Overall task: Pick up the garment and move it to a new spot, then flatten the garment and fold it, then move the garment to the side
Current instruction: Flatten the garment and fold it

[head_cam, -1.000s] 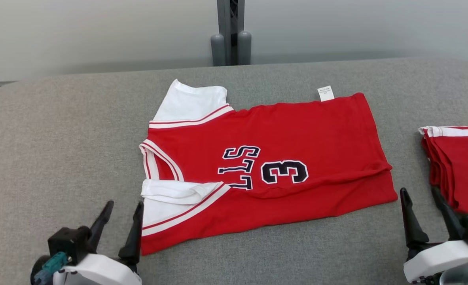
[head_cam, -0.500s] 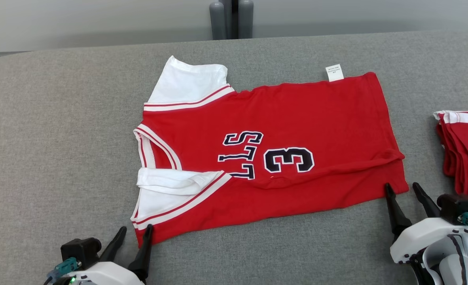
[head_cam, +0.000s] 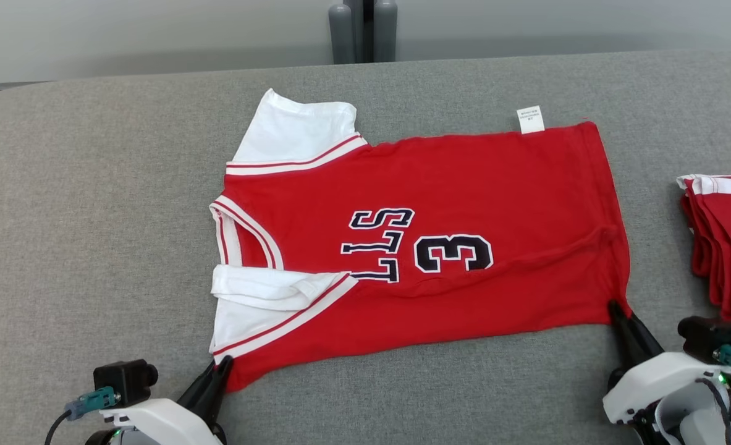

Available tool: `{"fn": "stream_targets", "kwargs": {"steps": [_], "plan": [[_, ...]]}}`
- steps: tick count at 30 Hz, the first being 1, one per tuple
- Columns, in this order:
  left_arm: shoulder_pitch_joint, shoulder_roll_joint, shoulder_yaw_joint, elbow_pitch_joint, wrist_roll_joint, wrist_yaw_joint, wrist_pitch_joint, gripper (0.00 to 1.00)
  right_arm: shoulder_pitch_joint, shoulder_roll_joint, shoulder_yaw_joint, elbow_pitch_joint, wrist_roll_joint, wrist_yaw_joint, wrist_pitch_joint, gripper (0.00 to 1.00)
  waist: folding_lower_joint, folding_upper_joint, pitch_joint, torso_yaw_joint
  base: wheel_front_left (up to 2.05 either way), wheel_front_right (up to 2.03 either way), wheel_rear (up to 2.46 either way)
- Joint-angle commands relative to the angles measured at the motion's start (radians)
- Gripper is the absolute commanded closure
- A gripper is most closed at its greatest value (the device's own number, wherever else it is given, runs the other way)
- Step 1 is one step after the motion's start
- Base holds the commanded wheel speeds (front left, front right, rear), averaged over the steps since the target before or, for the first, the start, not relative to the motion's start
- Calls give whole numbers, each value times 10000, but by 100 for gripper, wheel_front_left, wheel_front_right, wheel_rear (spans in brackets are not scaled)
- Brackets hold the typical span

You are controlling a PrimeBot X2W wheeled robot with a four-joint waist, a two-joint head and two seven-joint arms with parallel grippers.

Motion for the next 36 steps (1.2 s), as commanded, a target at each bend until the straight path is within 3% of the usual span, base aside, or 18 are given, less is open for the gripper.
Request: {"fn": "stream_targets", "kwargs": {"steps": [1, 8, 14, 15, 16, 17, 18, 26, 36], "plan": [[329, 173, 38, -51, -66, 73, 127, 100, 385, -113, 20, -57, 119, -3, 7, 100, 0, 0, -54, -7, 0, 0, 0], [1290, 873, 254, -1570, -238, 630, 617, 100, 2065, -401, -166, -1270, 576, -9, 256, 100, 0, 0, -287, -37, 0, 0, 0], [1927, 1184, 365, -2654, -218, 1089, 768, 100, 3146, -208, -610, -2022, 691, -16, 823, 100, 0, 0, -400, -70, 0, 0, 0], [1904, 1185, 396, -2767, -103, 1133, 642, 100, 3205, -177, -684, -2142, 680, -16, 848, 93, 0, 0, -412, -79, 0, 0, 0], [1939, 1169, 350, -2804, -95, 1135, 654, 56, 3249, -174, -766, -2240, 609, -15, 886, 67, 0, 0, -422, -83, 0, 0, 0], [1896, 1147, 376, -2882, -9, 1173, 524, 6, 3228, -157, -832, -2354, 516, -15, 925, 0, 0, 0, -437, -89, 0, 0, 0], [1781, 1109, 488, -2965, 69, 1223, 308, 0, 3174, -100, -953, -2519, 465, -13, 850, 0, 0, 0, -461, -96, 0, 0, 0], [945, 975, 952, -3365, 850, 1450, -1044, 0, 2676, 274, -2212, -4226, -716, -1, 409, 0, 0, 0, -594, -174, 0, 0, 0], [-240, 1172, 1230, -3810, 2362, 1947, -2336, 0, 2348, 829, -2271, -6895, -2131, -1, 632, 0, 0, 0, -801, -230, 0, 0, 0]]}}
